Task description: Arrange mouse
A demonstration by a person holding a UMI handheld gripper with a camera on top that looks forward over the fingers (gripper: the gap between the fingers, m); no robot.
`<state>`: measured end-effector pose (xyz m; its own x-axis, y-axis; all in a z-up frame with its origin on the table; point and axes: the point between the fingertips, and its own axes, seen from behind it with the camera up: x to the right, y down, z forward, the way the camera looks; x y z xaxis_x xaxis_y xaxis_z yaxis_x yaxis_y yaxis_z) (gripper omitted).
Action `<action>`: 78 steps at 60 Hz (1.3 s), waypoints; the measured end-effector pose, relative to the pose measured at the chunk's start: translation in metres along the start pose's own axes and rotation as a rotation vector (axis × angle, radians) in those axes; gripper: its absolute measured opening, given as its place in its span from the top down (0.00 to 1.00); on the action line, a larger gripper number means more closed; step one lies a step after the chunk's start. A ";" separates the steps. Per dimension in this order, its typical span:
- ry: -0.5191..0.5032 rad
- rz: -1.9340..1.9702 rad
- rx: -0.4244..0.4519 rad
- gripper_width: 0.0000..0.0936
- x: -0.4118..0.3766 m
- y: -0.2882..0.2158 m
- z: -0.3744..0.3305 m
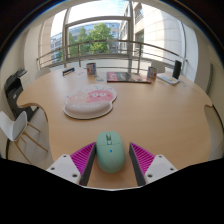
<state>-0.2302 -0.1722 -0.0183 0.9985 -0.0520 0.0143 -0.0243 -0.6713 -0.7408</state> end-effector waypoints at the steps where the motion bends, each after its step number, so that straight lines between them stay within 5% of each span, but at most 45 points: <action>1: -0.007 -0.007 0.005 0.34 -0.002 -0.002 0.001; 4: -0.022 -0.021 0.017 0.46 -0.006 -0.004 0.005; 24: 0.027 0.003 0.035 0.57 0.007 -0.024 -0.006; 38: 0.121 0.028 0.284 0.58 0.038 -0.202 -0.033; 47: 0.085 0.016 0.405 0.58 0.002 -0.301 -0.010; 54: 0.023 0.019 0.336 0.58 -0.040 -0.301 0.053; 67: -0.012 0.020 0.101 0.56 -0.081 -0.207 0.160; 78: -0.008 0.016 0.022 0.40 -0.083 -0.178 0.173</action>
<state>-0.3005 0.0797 -0.0038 0.9984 -0.0563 -0.0032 -0.0393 -0.6543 -0.7552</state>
